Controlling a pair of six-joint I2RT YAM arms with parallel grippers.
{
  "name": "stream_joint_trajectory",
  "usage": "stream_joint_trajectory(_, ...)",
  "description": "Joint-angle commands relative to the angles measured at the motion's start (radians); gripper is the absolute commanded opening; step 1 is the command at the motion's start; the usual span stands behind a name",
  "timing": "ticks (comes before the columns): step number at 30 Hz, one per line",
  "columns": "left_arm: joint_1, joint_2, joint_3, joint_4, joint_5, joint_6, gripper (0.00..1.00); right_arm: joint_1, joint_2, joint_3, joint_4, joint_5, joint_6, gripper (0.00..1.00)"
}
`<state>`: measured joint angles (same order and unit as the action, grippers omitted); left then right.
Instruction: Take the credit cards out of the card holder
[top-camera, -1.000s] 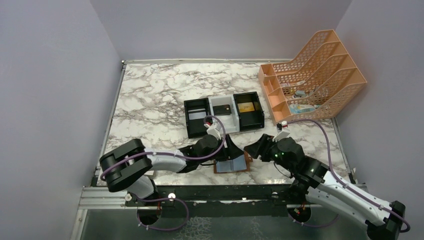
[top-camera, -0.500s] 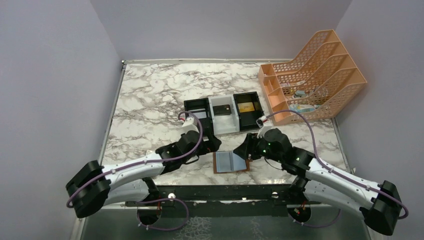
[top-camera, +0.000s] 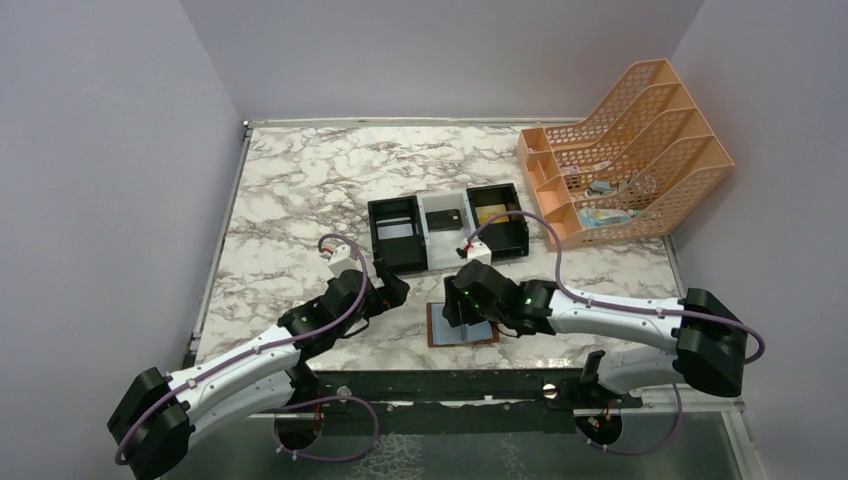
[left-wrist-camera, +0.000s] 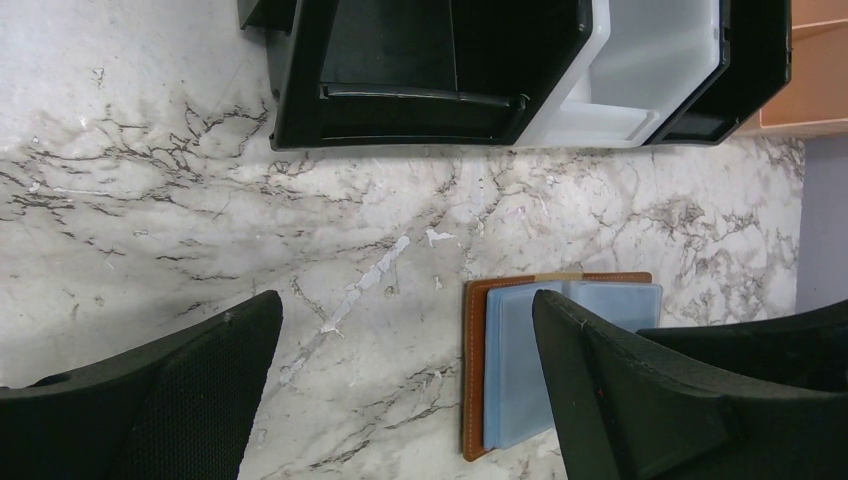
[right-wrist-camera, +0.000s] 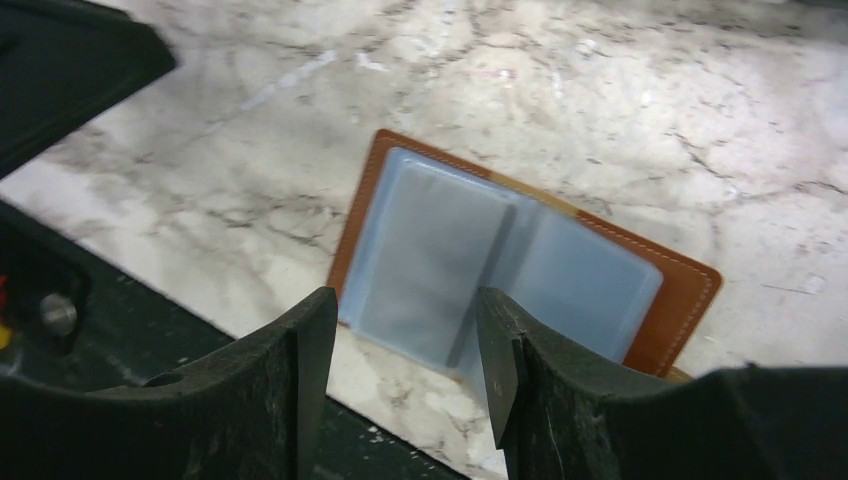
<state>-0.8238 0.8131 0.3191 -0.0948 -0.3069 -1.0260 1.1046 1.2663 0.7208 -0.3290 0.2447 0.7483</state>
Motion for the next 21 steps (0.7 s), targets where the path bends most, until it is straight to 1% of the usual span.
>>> stream_joint_trajectory(1,0.007,-0.017,-0.015,-0.008,-0.006,0.003,0.99,0.001,0.059,0.061,-0.068,0.127,0.014,0.54)
stream_joint_trajectory(3,0.007,-0.015,-0.015,-0.006,0.001,0.004,0.99,0.001,0.077,0.062,-0.042,0.102,0.006,0.55)
stream_joint_trajectory(7,0.008,-0.016,-0.017,0.008,0.01,0.001,0.99,0.001,0.135,0.054,0.04,-0.021,-0.019,0.58)
stream_joint_trajectory(8,0.007,-0.018,-0.018,0.013,0.012,0.0,0.99,0.001,0.155,0.055,0.044,-0.029,-0.011,0.59)
stream_joint_trajectory(12,0.008,-0.026,-0.008,0.001,0.029,0.01,0.99,0.0,0.224,0.087,-0.005,0.037,0.025,0.64)
stream_joint_trajectory(16,0.008,-0.047,-0.008,-0.023,0.021,0.011,0.99,0.001,0.267,0.11,-0.023,0.056,0.008,0.65)
stream_joint_trajectory(21,0.008,-0.059,-0.016,-0.009,0.031,0.008,0.99,0.001,0.3,0.125,-0.028,0.056,-0.003,0.67)
